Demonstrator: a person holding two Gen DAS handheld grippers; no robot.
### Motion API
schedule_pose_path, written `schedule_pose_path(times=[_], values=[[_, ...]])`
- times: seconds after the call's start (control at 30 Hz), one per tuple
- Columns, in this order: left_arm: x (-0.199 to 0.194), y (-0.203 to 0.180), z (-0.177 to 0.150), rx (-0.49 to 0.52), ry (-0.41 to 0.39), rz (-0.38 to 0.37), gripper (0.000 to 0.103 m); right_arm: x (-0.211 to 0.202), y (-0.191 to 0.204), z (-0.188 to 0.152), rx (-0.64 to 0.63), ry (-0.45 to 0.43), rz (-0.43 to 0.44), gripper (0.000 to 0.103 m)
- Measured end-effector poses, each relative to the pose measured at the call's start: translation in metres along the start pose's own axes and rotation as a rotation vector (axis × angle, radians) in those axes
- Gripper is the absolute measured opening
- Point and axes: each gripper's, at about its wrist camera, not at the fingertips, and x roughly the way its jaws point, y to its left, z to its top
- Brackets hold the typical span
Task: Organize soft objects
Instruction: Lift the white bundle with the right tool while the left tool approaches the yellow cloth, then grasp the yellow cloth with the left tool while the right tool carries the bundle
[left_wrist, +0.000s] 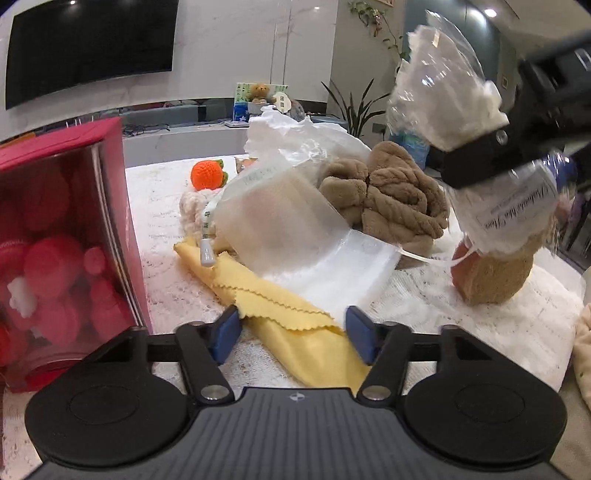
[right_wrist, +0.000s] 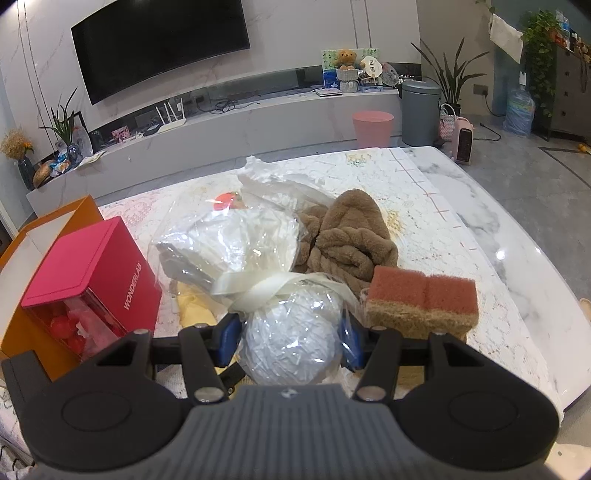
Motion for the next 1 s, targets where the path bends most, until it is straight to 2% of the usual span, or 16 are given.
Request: schedule_pose_path(times=[0.03, 0.07, 0.1, 0.17, 0.23, 0.3, 0.43, 0.53, 0.63, 0.87, 0.93, 1.0], values=[[-0.001, -0.002, 0.000, 0.010, -0.003, 0.007, 0.040, 0.000, -0.001, 0.000, 0.004, -0.003, 0.001, 0.055], [-0.001, -0.005, 0.000, 0.022, -0.005, 0.013, 0.031, -0.001, -0.001, -0.001, 0.007, -0.005, 0.003, 0.055], [-0.001, -0.007, 0.000, 0.034, -0.004, 0.017, 0.015, -0.001, -0.001, -0.001, 0.009, -0.005, 0.003, 0.055], [-0.002, -0.012, 0.000, 0.048, 0.006, 0.018, 0.003, 0.000, -0.001, -0.001, 0.007, -0.003, 0.000, 0.055], [-0.005, -0.017, 0.002, 0.072, 0.025, 0.017, 0.002, 0.001, 0.000, -0.003, -0.001, 0.002, -0.006, 0.055], [-0.013, -0.016, 0.004, 0.068, 0.032, -0.024, 0.002, 0.002, 0.001, -0.003, -0.006, 0.005, -0.008, 0.055], [-0.042, -0.019, 0.013, 0.094, -0.017, -0.060, 0.002, -0.001, 0.001, -0.003, -0.009, -0.003, -0.005, 0.055], [-0.064, -0.016, 0.021, 0.074, -0.034, -0.082, 0.002, -0.003, 0.001, -0.002, -0.003, -0.010, -0.005, 0.055], [-0.086, -0.011, 0.030, 0.065, -0.055, -0.068, 0.002, -0.005, 0.000, -0.004, 0.000, -0.016, -0.003, 0.055], [-0.143, 0.015, 0.057, 0.115, -0.142, -0.084, 0.002, -0.010, 0.000, -0.006, 0.001, -0.030, 0.014, 0.055], [-0.164, 0.025, 0.066, 0.123, -0.194, -0.066, 0.002, -0.010, -0.001, -0.007, 0.012, -0.026, 0.027, 0.055], [-0.184, 0.040, 0.076, 0.090, -0.248, -0.066, 0.002, -0.010, -0.002, -0.007, 0.017, -0.022, 0.019, 0.055]])
